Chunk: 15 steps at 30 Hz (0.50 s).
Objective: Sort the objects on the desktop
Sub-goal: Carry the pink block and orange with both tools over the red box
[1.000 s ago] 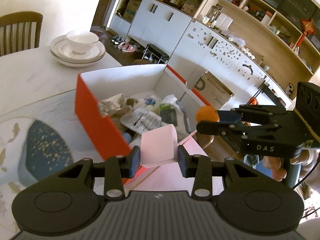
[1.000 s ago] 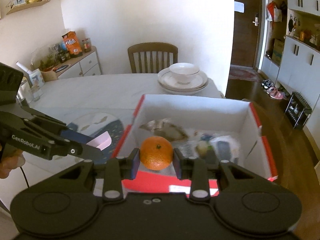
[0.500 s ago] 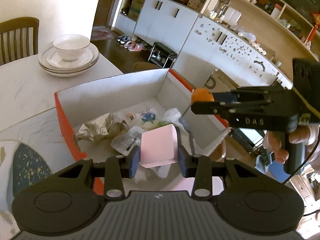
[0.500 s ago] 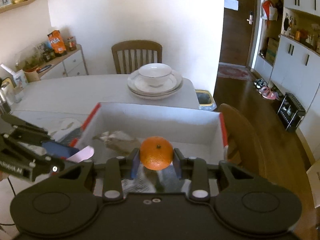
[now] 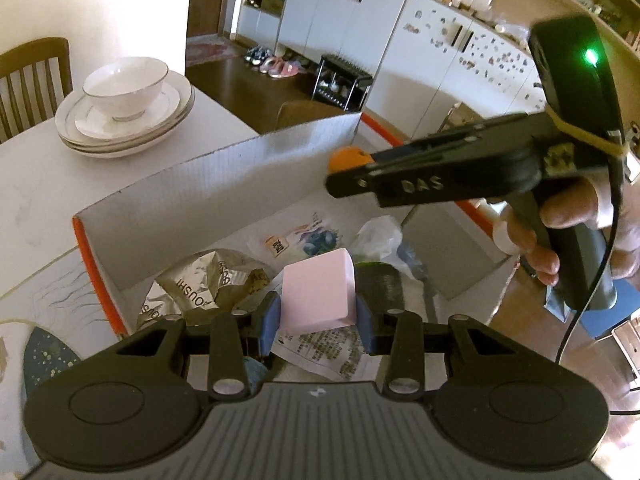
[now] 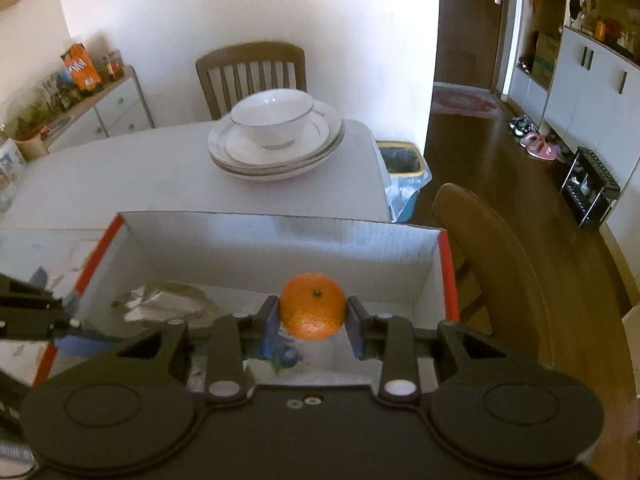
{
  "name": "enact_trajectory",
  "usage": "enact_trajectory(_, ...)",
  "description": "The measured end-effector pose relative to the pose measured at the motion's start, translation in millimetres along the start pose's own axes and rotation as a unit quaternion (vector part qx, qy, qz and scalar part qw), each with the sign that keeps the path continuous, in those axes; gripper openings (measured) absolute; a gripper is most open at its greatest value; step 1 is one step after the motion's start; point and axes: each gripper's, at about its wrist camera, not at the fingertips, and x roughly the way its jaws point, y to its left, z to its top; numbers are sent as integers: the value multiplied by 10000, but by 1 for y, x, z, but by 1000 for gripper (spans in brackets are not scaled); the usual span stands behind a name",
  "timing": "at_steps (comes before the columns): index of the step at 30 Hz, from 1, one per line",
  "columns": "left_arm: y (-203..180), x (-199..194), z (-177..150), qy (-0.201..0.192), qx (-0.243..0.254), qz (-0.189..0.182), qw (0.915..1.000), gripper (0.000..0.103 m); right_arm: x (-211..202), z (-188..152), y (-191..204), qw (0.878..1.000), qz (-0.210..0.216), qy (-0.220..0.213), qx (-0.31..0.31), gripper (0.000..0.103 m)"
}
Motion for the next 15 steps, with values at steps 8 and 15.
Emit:
enact_trajectory(8, 6, 17, -6, 282, -50, 48, 9996, 38, 31, 9, 1, 9992, -71, 389, -62, 34)
enact_trajectory(15, 9, 22, -13, 410, -175, 4, 9990, 38, 45, 10, -8, 9977, -128, 641, 161, 34)
